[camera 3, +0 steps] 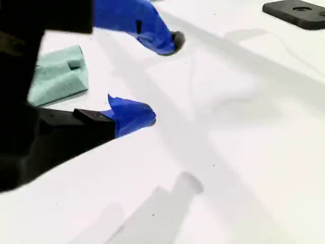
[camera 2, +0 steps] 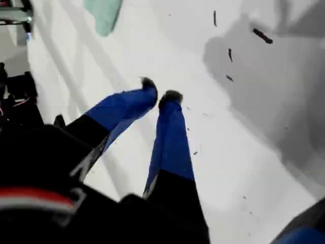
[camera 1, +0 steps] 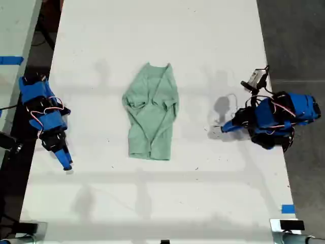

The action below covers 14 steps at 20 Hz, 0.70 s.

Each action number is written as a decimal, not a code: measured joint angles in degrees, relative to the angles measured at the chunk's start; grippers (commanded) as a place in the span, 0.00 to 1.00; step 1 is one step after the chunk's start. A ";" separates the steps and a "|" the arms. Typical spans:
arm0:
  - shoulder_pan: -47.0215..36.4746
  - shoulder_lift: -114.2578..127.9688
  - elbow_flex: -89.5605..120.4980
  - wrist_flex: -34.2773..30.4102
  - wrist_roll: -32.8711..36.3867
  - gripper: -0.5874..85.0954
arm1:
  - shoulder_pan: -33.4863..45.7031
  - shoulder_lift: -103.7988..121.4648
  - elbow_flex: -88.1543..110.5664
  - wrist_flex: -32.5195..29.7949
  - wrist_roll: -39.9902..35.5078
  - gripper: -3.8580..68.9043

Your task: Fold t shirt

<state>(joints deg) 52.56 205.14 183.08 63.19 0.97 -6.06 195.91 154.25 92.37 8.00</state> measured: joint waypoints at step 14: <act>0.00 0.00 0.00 0.00 0.00 0.22 | 1.23 3.52 2.37 -0.62 -5.27 0.06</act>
<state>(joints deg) 52.56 205.14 183.08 63.19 0.97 -4.83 199.42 156.62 91.76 2.72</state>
